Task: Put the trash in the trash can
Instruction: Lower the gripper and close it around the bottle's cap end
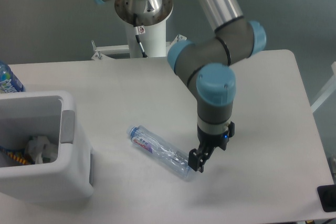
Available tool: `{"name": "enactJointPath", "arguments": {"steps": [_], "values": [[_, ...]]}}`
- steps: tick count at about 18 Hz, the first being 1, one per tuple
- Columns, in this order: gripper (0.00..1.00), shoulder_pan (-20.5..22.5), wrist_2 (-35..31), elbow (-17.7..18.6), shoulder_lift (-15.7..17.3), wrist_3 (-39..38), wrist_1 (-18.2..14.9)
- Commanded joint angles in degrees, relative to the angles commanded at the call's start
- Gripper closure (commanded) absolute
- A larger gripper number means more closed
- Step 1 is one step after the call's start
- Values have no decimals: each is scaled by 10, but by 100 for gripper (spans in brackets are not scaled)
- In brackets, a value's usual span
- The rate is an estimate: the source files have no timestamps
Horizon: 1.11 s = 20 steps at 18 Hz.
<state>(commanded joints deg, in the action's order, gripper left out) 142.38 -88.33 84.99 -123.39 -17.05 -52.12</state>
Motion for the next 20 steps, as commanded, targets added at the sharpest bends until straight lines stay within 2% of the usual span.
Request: {"name": "enactJointPath", "arguments": {"steps": [7, 11, 14, 20], "values": [[0, -13, 1, -2, -14, -22, 0], [0, -27, -2, -5, -36, -32, -1], [0, -45, -3, -4, -38, -44, -2], [0, -47, -9, 8, -38, -44, -1]]}}
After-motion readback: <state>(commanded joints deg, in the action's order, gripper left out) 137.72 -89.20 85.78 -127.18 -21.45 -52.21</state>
